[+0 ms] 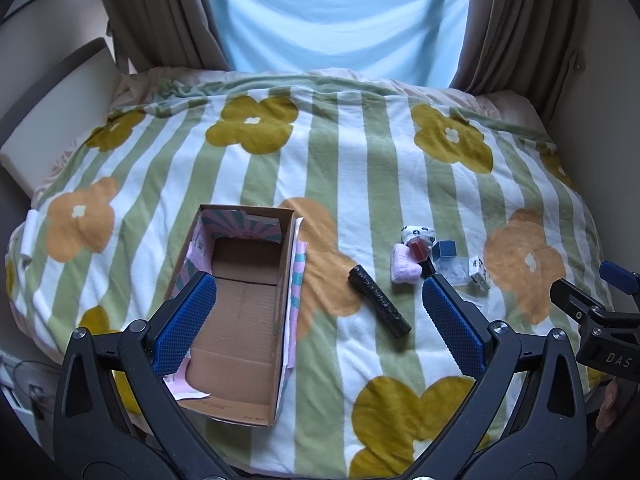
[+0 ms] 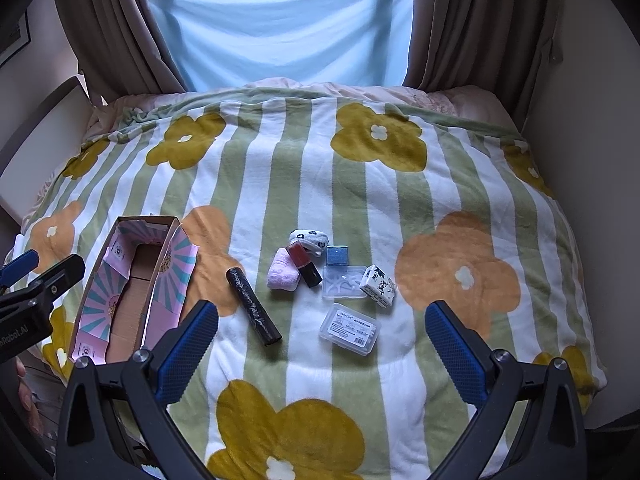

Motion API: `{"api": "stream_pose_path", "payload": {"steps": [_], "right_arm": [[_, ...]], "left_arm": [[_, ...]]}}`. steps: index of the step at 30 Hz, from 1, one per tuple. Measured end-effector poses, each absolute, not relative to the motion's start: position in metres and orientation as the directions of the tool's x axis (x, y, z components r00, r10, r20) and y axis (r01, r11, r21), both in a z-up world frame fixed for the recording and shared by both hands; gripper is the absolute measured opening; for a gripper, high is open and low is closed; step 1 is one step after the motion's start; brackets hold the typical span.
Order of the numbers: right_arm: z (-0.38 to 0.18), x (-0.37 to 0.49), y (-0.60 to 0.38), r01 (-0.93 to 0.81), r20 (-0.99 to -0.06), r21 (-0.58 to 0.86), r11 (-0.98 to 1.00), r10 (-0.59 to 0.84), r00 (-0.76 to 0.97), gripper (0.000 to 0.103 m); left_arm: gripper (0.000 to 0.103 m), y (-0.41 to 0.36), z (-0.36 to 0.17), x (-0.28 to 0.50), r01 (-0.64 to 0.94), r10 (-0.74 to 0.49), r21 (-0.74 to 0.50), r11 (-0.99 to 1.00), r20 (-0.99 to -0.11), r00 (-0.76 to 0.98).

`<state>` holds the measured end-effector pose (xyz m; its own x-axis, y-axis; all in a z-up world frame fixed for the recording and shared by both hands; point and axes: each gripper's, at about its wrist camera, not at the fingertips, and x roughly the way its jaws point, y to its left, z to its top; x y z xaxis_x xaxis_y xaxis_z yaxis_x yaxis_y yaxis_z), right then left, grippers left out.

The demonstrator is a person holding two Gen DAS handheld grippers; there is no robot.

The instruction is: Organize objects

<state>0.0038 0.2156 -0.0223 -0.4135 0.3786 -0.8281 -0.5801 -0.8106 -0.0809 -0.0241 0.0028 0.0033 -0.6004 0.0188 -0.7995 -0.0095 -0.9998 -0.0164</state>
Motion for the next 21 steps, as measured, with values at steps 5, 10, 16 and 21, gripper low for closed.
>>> {"api": "stream_pose_path", "payload": {"steps": [5,10,16,21], "right_arm": [[-0.0205,0.0015,0.2122,-0.580,-0.828,-0.074,-0.811,0.374,-0.417,0.102],[-0.0191,-0.0027,0.2151,-0.577,-0.829,-0.078,-0.813,0.374,-0.415,0.102],[-0.0196,-0.0031,0.2159,-0.581,-0.829,-0.075,-0.810,0.374,-0.415,0.102],[-0.0199,-0.0027,0.2159,-0.582,-0.829,-0.076,-0.810,0.375,-0.414,0.102]], "left_arm": [[0.102,0.0006,0.0019,-0.0260,-0.016,0.028,-0.023,-1.000,-0.805,-0.592],[0.102,0.0005,-0.0008,-0.0280,-0.026,0.048,-0.040,-0.999,-0.805,-0.591],[0.102,0.0009,-0.0012,-0.0277,-0.031,0.051,-0.041,-0.999,-0.806,-0.590],[0.102,0.0015,-0.0029,-0.0286,-0.029,0.049,-0.039,-0.999,-0.806,-0.590]]}}
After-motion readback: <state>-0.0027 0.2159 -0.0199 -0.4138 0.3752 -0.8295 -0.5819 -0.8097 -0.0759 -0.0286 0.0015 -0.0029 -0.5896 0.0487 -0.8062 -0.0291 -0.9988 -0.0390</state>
